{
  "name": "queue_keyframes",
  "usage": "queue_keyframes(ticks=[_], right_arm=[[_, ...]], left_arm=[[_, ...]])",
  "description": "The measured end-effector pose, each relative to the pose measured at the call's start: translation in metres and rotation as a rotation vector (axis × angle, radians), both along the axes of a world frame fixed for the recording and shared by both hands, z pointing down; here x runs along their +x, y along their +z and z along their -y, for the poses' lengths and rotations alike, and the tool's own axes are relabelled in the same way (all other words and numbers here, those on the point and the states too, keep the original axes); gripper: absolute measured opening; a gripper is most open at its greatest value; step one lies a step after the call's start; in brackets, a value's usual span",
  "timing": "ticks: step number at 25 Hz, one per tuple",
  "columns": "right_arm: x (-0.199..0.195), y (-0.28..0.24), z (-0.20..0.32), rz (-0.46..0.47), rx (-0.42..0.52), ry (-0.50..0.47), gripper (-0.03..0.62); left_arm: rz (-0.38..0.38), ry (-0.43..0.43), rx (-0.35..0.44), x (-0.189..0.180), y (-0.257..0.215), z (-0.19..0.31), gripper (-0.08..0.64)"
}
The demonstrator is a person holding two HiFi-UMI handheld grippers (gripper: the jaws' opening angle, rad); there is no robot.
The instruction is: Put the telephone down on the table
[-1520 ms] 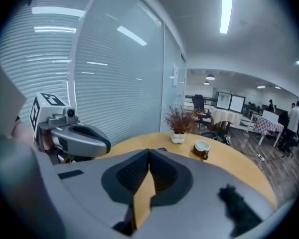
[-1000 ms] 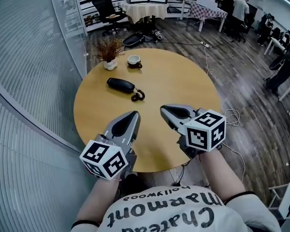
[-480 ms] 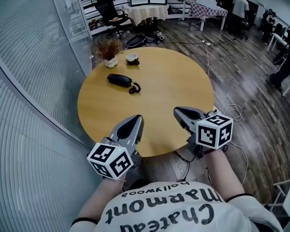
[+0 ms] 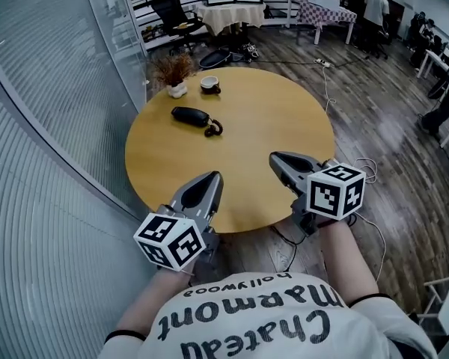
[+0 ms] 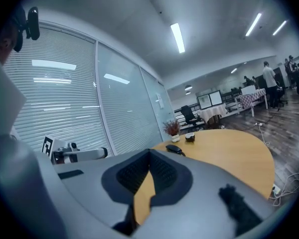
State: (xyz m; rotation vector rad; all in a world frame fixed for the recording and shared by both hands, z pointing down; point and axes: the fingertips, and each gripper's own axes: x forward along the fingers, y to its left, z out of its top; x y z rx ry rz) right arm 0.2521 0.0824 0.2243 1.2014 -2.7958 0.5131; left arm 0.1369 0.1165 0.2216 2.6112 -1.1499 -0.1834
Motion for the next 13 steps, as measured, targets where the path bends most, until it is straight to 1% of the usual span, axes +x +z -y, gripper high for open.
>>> queue_keyframes(ticks=[4, 8, 13], right_arm=[[-0.009, -0.004, -0.004, -0.020, 0.012, -0.019, 0.015], [-0.006, -0.006, -0.009, -0.010, 0.015, -0.019, 0.015], [-0.011, -0.007, -0.010, -0.014, 0.020, -0.020, 0.015]], left_arm=[[-0.005, -0.013, 0.001, -0.005, -0.002, -0.005, 0.006], [0.004, -0.005, 0.002, 0.000, -0.002, -0.011, 0.006], [-0.010, -0.010, -0.001, -0.008, -0.005, -0.009, 0.006]])
